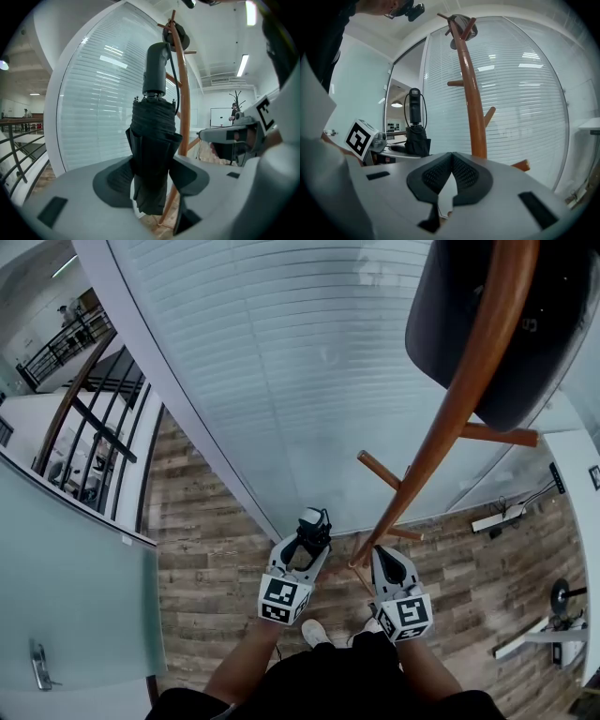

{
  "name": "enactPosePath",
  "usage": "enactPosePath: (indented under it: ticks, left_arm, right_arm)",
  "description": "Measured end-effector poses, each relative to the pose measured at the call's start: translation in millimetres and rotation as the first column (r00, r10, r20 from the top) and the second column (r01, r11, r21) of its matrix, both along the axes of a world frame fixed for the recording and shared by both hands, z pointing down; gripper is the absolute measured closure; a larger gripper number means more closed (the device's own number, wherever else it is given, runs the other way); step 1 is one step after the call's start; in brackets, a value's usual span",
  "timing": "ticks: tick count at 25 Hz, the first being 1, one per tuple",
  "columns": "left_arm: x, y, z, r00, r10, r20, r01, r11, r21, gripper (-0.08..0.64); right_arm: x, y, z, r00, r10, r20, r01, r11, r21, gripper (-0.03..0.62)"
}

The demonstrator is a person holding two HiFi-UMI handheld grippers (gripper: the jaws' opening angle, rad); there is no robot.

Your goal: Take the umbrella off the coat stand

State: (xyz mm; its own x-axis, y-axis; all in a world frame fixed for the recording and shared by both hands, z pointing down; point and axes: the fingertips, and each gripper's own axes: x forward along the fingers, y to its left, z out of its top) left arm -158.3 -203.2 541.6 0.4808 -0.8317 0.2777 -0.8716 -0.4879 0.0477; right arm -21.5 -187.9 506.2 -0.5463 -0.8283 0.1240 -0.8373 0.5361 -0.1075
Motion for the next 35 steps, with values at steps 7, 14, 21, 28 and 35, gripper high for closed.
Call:
enactPosePath:
  ticks: [7,14,21,28,35]
  left_arm:
    - [14.7,19.8,-7.1,0.999,0.031,-0.014,-0.031,0.999,0.016,0.318]
    - [27.6,24.8,-13.9,0.997,0.076,-0.019,-0.075,0.997,0.032,0.319]
    - [32.7,31.1,-15.7,0.995,0.096,-0.011,-0.096,0.995,0.041,0.319]
    - [32.3,36.5,-18.3,0.995,0.102,-0.010,-0.101,0.994,0.052,0.319]
    - [37.2,37.7,-20.2,0.993,0.116,-0.009,-0.115,0.991,0.065,0.319]
  right_arm:
    - [-4.2,6.1,-12.1,0.999,-0.037,-0.026,0.037,0.999,0.016,0.586]
    - [7.5,10.4,-20.4,0.999,0.024,-0.026,-0.023,0.999,0.040,0.586]
    - [11.0,16.4,-29.5,0.997,0.060,-0.051,-0.056,0.995,0.085,0.587]
    - [8.8,22.1,-32.5,0.996,0.065,-0.057,-0.060,0.994,0.093,0.588]
    - [11.6,23.7,-37.8,0.995,0.081,-0.056,-0.075,0.991,0.112,0.588]
